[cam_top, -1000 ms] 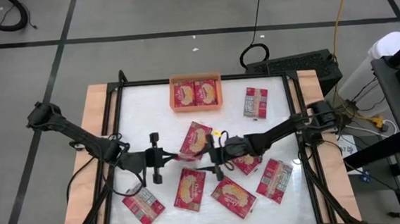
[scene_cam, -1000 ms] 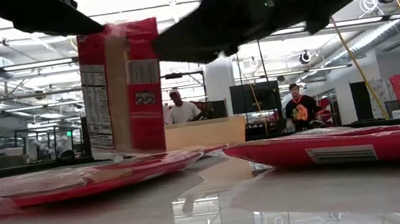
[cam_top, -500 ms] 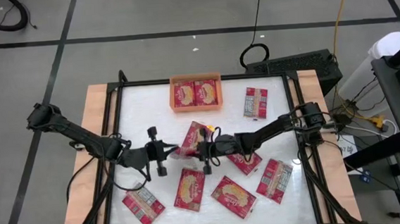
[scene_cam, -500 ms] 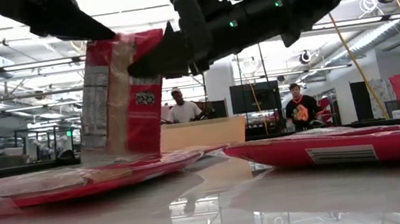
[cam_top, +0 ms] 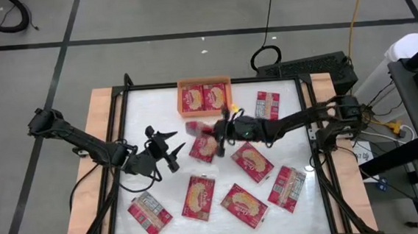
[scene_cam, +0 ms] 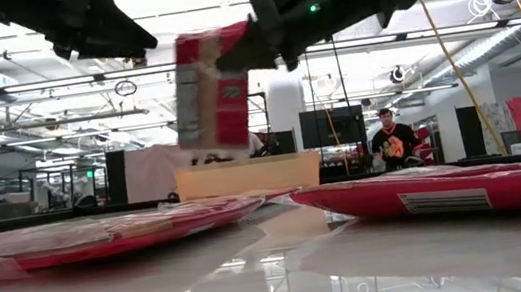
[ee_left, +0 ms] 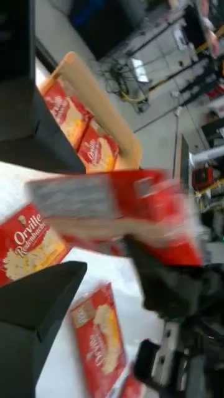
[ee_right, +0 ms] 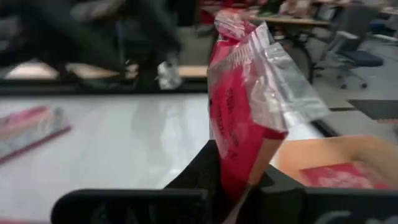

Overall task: Sort popcorn bags into baskets
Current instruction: Put the red popcorn bag into the orange bin

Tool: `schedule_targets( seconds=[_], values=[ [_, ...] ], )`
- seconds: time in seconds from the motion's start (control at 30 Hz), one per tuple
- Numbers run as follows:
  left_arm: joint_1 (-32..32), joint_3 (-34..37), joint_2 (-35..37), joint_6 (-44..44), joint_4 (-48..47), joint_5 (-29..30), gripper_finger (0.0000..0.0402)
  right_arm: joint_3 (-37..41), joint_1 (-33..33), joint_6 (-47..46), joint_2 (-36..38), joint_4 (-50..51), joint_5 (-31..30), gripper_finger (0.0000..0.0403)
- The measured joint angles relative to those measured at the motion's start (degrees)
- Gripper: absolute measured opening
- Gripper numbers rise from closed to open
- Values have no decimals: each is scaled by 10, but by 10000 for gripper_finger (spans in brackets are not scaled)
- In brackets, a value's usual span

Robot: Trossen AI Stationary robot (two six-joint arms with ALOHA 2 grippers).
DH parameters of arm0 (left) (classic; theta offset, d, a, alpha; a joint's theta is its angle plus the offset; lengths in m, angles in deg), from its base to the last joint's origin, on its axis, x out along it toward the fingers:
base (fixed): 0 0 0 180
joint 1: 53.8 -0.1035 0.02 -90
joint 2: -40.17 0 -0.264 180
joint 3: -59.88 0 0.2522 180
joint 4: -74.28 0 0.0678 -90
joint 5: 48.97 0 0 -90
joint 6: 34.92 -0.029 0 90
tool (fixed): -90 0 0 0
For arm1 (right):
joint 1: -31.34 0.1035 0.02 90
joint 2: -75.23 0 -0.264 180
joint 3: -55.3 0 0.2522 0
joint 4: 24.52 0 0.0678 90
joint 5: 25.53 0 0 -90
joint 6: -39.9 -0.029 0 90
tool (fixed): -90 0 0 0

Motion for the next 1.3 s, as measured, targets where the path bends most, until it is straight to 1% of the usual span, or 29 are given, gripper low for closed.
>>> schedule_targets(
  seconds=[0.1, 0.2, 0.3, 0.43, 0.53, 0.6, 0.67, 0.8, 0.9, 0.97, 1.0, 1.07, 1.13, 1.23, 1.3],
  values=[
    [-2, 0, -19, 2, 6, 16, 272, 19, -21, -39, 33, -30, 1, 10],
    [-7, 0, -54, -47, 59, 33, 279, 36, -38, -109, 57, -79, 1, 14],
    [-17, 0, -96, -148, 170, 44, 280, 42, -52, -175, 68, -115, 1, 20],
    [-30, 0, -158, -326, 368, 43, 281, 42, -63, -235, 68, -149, 3, 22],
    [-46, 0, -199, -432, 504, 42, 281, 42, -68, -274, 68, -161, 3, 20],
    [-56, 0, -218, -481, 559, 19, 284, 42, -71, -292, 68, -165, 3, 20],
    [-64, -4, -232, -526, 568, -10, 295, 42, -74, -306, 68, -171, 3, 21],
    [-86, -26, -267, -580, 567, -8, 339, 42, -84, -334, 68, -180, 2, 24],
    [-100, -57, -296, -640, 567, 44, 371, 42, -94, -359, 68, -182, 1, 24],
    [-109, -77, -314, -683, 567, 85, 382, 42, -100, -381, 68, -182, 1, 24],
    [-116, -86, -322, -706, 568, 92, 383, 42, -102, -393, 68, -182, 0, 24],
    [-129, -97, -336, -745, 567, 95, 381, 42, -106, -419, 68, -184, 1, 24],
    [-142, -110, -350, -772, 566, 97, 369, 42, -108, -442, 68, -185, 1, 24],
    [-158, -122, -361, -800, 567, 101, 337, 42, -109, -468, 68, -184, 0, 24],
    [-166, -127, -365, -808, 567, 105, 308, 42, -109, -477, 68, -184, 0, 24]
  ],
)
